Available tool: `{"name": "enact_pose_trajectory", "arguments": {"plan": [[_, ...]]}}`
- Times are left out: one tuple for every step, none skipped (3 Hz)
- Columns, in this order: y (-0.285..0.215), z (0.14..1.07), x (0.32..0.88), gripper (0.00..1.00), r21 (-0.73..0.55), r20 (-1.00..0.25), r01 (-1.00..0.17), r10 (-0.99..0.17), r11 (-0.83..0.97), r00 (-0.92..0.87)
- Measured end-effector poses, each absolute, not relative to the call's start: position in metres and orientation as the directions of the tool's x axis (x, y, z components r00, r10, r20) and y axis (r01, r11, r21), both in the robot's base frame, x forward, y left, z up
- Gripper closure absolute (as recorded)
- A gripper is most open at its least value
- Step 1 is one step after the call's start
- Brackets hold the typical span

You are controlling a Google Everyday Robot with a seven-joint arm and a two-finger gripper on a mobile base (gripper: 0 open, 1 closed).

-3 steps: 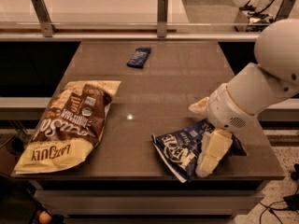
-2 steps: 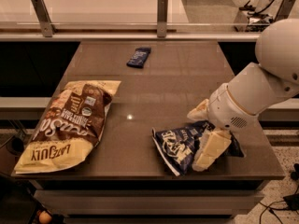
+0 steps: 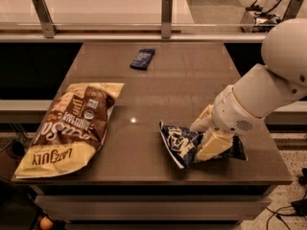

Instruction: Move blue chip bag near rxbar blueberry

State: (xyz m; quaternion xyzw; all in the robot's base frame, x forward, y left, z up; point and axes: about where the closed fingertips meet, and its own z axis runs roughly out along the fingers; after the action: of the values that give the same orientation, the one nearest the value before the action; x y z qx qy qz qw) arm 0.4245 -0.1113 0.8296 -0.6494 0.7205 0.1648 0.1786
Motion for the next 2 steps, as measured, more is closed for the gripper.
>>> {"name": "enact_pose_trajectory", "arguments": {"plan": [[-0.1102,0.8297,0.424,0.88,0.005,-0.471,-0.995,-0.878,0.1,-0.09],[-0.1093,0.8298,0.4236,1.0,0.004,-0.47,-0.995,-0.878,0.098,-0.088]]}}
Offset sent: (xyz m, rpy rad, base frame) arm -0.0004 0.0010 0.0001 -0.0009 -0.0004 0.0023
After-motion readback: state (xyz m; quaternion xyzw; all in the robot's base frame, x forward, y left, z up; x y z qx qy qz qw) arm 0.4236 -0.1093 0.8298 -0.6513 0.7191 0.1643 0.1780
